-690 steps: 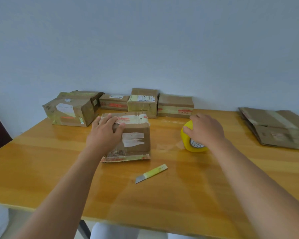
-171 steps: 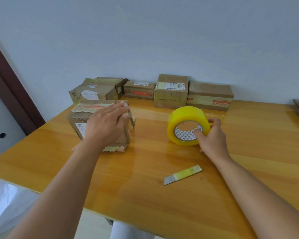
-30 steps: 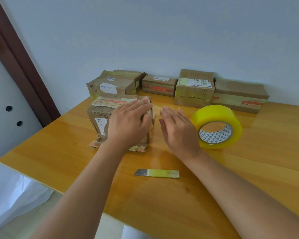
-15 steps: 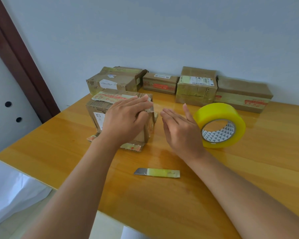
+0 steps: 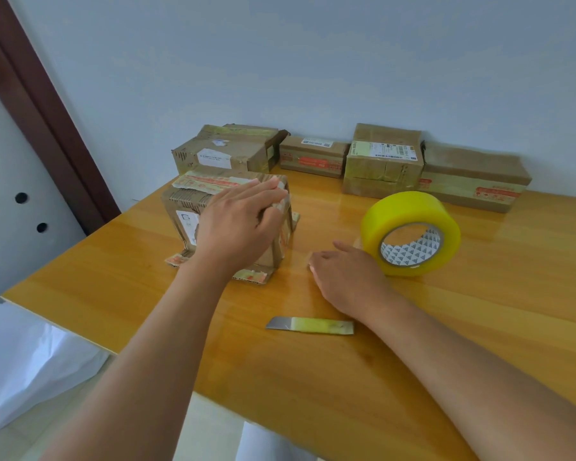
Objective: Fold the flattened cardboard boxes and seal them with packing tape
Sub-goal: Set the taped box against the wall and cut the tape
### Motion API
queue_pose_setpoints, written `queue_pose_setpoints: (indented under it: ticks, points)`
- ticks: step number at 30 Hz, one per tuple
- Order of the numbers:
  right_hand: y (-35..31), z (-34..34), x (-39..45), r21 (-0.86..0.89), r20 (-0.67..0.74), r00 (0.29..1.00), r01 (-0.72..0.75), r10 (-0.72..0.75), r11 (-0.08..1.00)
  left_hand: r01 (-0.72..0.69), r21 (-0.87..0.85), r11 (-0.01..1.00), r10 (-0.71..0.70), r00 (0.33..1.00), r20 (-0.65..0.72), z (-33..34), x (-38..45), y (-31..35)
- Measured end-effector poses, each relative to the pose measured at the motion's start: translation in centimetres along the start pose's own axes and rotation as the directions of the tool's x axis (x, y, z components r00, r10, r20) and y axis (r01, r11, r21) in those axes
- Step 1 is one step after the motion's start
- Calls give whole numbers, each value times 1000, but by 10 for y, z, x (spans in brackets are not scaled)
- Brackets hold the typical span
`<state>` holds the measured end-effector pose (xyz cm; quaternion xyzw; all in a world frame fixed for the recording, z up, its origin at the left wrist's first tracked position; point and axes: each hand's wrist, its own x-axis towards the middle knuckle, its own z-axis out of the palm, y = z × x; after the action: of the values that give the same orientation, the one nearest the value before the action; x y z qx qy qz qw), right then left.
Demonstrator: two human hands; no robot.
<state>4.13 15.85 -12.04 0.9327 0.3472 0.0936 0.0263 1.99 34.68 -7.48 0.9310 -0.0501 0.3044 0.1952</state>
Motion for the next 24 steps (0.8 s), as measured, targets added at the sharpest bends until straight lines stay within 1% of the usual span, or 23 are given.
queue_pose_setpoints:
  ticks: [3, 6, 8, 10, 12, 14, 16, 17, 18, 19, 20, 21, 22, 23, 24]
  points:
    - [-2, -9, -2, 2, 109, 992, -64, 63, 998, -11, -12, 1000, 11, 1000, -1, 1, 0, 0]
    - [-1, -13, -4, -13, 222, 975, -20, 23, 1000, -16, -9, 1000, 16, 1000, -2, 2, 1, 0]
    - [-1, -14, -5, 15, 251, 968, -13, 9, 1000, -18, -9, 1000, 18, 1000, -10, 2, 2, 0]
    - [-3, -15, -6, 36, 229, 973, -7, -1, 999, -25, -13, 1000, 25, 1000, -17, 3, 1, -2]
    - [-4, -16, -7, 16, 197, 980, 20, -23, 1000, -27, -12, 1000, 26, 999, -19, 4, 1, -3]
    - [-2, -15, -6, 47, 191, 981, 15, -24, 999, -25, -11, 1000, 25, 999, -22, 4, 0, -3]
    - [0, -11, -6, 134, 177, 984, -16, -8, 991, -26, -11, 1000, 26, 999, -25, 4, 1, -2]
    - [0, -9, -6, 201, 136, 991, -40, 12, 979, -28, -10, 1000, 28, 999, -28, 4, 1, -2]
    - [-1, -9, -6, 293, 57, 997, -59, 44, 954, -31, -11, 999, 30, 999, -30, 4, 1, -2]
    - [-3, -9, -6, 407, -33, 995, -77, 99, 910, -32, -13, 999, 32, 999, -30, 4, 1, -3]
    - [-5, -11, -4, 534, -109, 979, -88, 172, 841, -32, -16, 999, 32, 999, -30, 5, 1, -4]
    - [-7, -15, 0, 661, -144, 956, -99, 255, 743, -32, -15, 999, 32, 999, -29, 5, 1, -5]
    - [-9, -22, 4, 788, -119, 935, -116, 334, 605, -33, -9, 999, 33, 999, -29, 5, 1, -5]
    - [-12, -29, 10, 896, -42, 921, -137, 387, 422, -34, 0, 999, 34, 999, -26, 6, 1, -6]
    - [-14, -36, 16, 962, 61, 914, -161, 400, 220, -34, 7, 999, 34, 999, -20, 5, 1, -5]
